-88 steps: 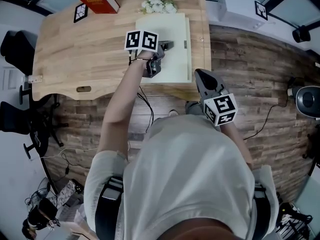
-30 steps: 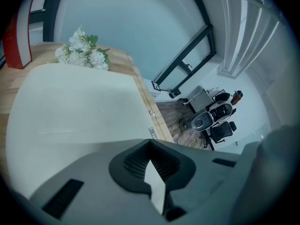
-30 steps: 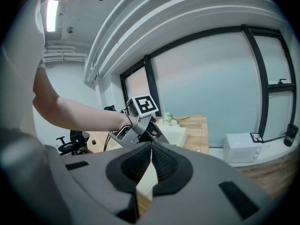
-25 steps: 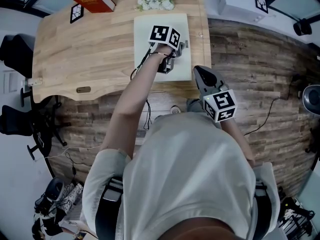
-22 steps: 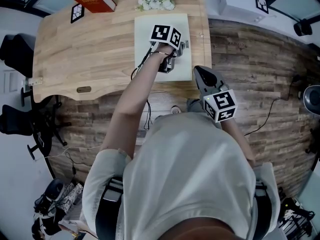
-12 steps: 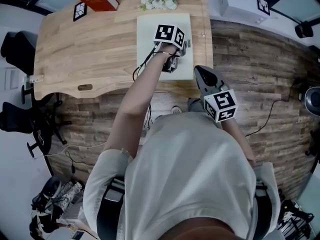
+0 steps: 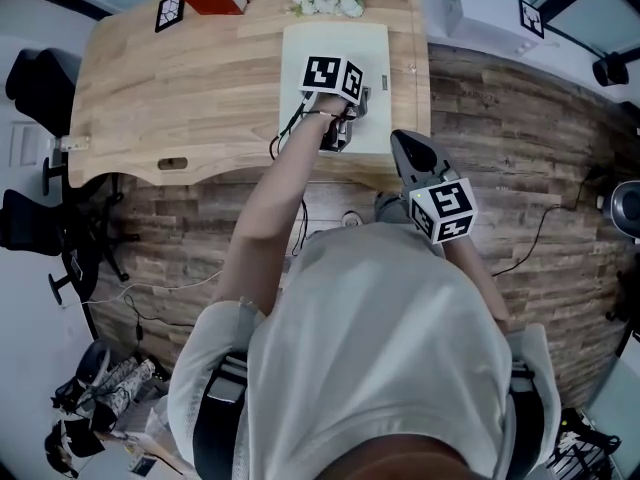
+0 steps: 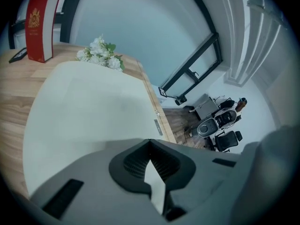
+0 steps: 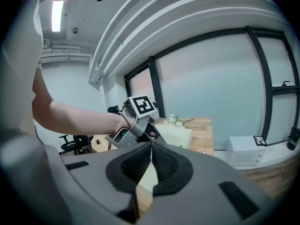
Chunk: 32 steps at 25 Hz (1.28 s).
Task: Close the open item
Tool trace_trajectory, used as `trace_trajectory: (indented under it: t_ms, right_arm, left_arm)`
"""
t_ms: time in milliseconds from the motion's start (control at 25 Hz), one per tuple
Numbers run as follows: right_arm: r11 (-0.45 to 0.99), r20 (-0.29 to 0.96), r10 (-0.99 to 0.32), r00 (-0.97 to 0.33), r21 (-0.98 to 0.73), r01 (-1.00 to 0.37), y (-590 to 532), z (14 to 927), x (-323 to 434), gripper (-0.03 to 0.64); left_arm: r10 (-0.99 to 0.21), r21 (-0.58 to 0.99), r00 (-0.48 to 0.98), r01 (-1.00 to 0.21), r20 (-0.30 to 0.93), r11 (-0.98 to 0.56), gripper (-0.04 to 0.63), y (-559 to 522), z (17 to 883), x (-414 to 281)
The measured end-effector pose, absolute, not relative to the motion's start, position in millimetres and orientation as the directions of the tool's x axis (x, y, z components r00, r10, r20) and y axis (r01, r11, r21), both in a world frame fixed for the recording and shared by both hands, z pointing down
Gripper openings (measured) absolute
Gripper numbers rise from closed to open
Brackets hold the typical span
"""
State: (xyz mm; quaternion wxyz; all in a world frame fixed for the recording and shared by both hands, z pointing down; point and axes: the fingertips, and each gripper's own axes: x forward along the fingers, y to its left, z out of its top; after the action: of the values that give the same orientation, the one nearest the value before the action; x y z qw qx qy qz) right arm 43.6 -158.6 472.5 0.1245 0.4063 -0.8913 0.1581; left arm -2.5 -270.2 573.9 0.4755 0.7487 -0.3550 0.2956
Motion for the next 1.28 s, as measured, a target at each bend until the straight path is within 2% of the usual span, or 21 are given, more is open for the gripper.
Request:
trace_trajectory:
  t_ms: [560, 1280]
  right_arm:
    - [0.684, 0.321, -0.650, -0.689, -0.149, -0.714, -145, 461, 15, 0.020]
    - [0.747, 0.332, -0.582, -0.743, -0.142, -0.649, -122, 460, -16, 0.020]
  left_arm:
    - [-0.430, 0.499, 0.551, -0.834, 0.716, -0.237, 0.020, -215, 555, -40]
    - [-0.621, 0.593, 0.501, -0.802, 0.603, -0.071, 0.020, -132, 535, -103]
